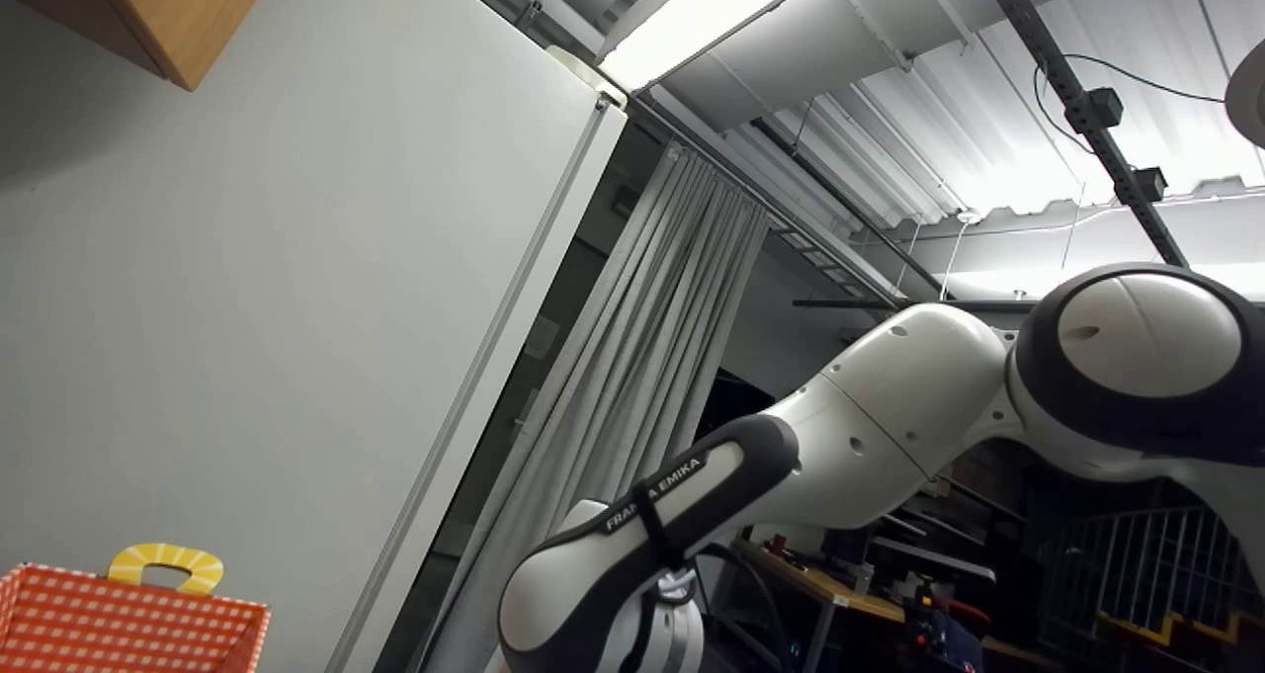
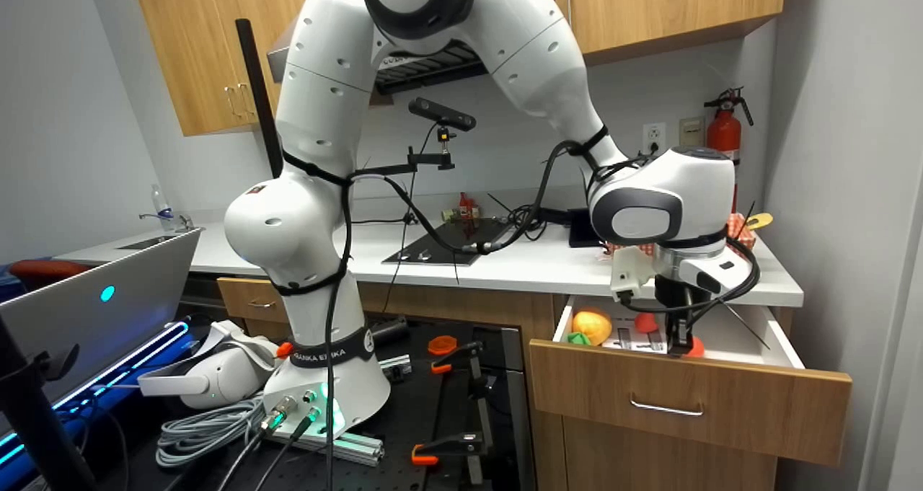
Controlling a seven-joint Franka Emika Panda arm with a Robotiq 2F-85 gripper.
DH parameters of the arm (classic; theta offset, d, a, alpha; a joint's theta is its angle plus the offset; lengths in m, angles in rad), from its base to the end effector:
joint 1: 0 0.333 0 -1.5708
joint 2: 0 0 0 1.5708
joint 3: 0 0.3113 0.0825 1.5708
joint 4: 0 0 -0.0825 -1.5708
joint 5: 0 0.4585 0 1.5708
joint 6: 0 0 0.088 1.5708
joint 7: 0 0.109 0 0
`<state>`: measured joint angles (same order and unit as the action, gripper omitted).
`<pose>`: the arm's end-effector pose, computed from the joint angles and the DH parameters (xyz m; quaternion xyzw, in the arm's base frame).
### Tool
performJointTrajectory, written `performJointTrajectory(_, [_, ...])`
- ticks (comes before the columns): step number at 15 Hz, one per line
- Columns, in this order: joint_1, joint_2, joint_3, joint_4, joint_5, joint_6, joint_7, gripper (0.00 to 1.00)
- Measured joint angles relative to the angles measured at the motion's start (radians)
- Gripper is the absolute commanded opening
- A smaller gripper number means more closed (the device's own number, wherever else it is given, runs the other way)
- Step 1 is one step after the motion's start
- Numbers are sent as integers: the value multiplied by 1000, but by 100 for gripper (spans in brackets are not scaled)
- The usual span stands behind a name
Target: Open the drawer on the right
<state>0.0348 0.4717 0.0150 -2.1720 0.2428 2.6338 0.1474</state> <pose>0.5922 0.0244 0.0992 -0.9859 0.1552 0.0113 0.0609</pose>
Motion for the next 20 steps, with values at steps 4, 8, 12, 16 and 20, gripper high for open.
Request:
performJointTrajectory(4, [-1,-17,-39,-31,-62,9,0,0])
performJointTrajectory(8, [-2,-27,-81,-57,-124,27,0,0])
performJointTrajectory(12, [-7,-28,-124,-77,-171,53,0,0])
performJointTrajectory(16, [-21,-25,-155,-89,-198,61,0,0])
performJointTrajectory(20, [-35,-28,-186,-98,-216,62,0,0])
